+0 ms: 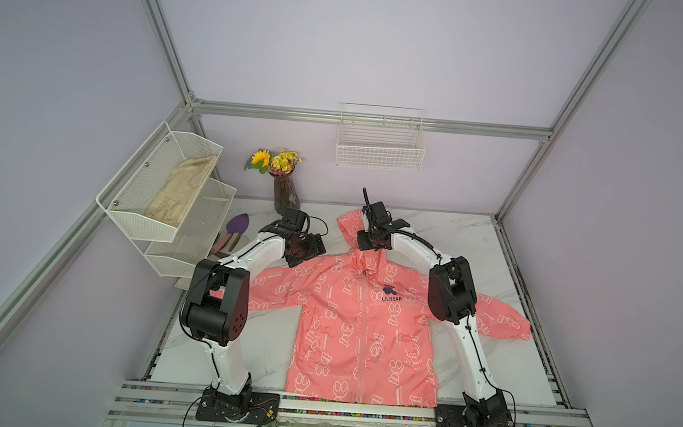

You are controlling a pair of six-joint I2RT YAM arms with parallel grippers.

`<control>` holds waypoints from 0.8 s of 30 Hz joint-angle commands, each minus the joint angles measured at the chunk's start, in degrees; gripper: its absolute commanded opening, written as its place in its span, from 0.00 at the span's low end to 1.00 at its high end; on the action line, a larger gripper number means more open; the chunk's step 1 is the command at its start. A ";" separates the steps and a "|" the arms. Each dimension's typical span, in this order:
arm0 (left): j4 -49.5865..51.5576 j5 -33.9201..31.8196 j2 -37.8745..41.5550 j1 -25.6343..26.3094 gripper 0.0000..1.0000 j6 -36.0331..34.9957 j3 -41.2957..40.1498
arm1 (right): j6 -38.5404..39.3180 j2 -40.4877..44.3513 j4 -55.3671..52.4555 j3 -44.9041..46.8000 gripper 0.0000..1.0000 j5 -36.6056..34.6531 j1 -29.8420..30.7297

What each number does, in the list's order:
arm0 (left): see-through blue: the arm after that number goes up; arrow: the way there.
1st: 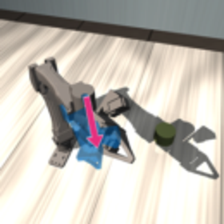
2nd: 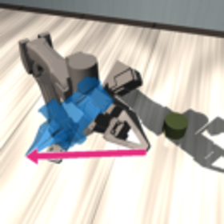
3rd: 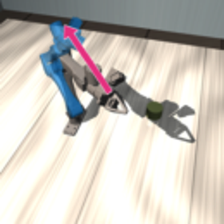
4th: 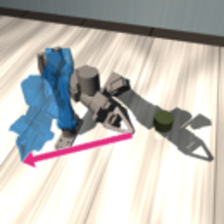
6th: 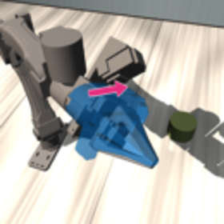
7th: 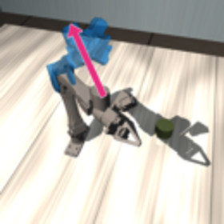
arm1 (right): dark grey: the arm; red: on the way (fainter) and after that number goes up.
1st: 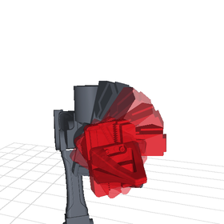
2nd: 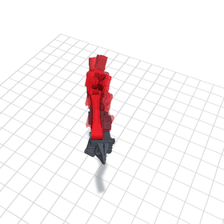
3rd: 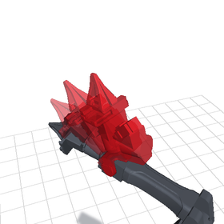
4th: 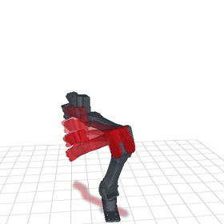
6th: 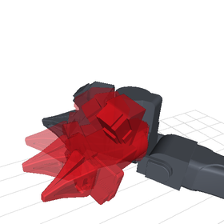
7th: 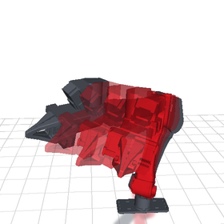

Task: Unzip the jacket
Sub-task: Flatten out the jacket at the center of the board.

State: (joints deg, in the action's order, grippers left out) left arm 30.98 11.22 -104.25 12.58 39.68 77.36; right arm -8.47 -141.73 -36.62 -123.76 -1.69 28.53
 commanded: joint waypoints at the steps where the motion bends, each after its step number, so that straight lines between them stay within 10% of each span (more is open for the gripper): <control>1: -0.99 0.96 -0.71 0.32 0.87 0.31 3.70 | 2.37 -1.28 -2.66 -2.15 0.42 -1.11 0.88; 8: -1.45 1.51 -2.17 0.34 0.84 1.01 3.87 | 5.78 -5.22 -7.08 -7.66 0.42 -6.12 2.64; 16: -1.96 2.39 -3.59 0.48 0.82 1.63 5.14 | 4.78 -0.18 -4.73 -6.42 0.01 -11.83 2.93; 24: -2.07 2.59 -5.75 1.72 0.81 2.58 8.11 | 3.41 12.58 6.25 4.86 0.00 -12.81 2.11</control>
State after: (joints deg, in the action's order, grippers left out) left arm 30.65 12.97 -108.88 13.58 41.41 81.76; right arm -4.01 -135.46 -36.80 -120.68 -13.06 31.24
